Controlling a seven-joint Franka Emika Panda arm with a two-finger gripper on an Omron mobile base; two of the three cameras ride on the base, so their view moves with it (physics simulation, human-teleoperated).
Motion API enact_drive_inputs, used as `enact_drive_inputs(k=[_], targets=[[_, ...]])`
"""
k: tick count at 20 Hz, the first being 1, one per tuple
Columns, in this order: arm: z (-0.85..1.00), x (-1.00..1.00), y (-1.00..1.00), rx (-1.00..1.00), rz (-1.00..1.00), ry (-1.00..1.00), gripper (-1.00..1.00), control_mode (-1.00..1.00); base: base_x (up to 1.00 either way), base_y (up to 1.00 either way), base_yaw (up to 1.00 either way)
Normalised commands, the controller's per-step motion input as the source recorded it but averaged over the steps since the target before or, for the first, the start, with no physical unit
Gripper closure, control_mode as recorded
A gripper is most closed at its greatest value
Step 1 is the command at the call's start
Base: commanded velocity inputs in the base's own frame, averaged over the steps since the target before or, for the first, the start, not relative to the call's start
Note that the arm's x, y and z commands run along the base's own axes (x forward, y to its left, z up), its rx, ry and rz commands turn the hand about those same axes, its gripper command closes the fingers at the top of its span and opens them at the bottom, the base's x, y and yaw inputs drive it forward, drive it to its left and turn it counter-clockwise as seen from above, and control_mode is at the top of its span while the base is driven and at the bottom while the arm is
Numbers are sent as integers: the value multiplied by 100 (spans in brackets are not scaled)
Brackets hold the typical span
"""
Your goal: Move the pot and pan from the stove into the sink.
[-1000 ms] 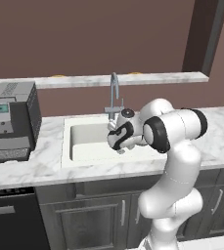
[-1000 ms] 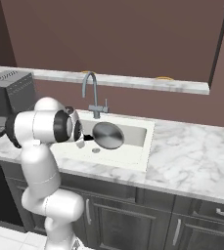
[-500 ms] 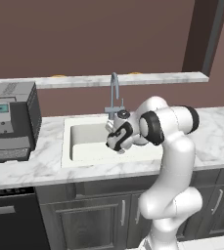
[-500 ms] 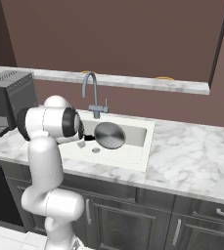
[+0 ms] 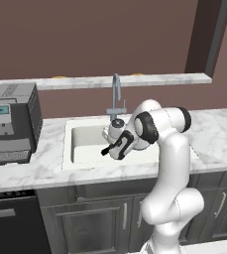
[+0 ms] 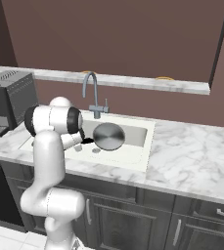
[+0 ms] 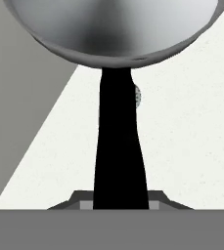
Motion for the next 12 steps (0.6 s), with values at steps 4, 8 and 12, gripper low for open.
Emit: enact_drive_inputs(k=[4, 8, 12], targets=[[-27, 37, 6, 0, -5, -3, 100, -100, 0, 0, 0], [-14, 24, 2, 0, -3, -1, 100, -100, 0, 0, 0], [-2, 11, 0, 0, -2, 0, 100, -100, 0, 0, 0]])
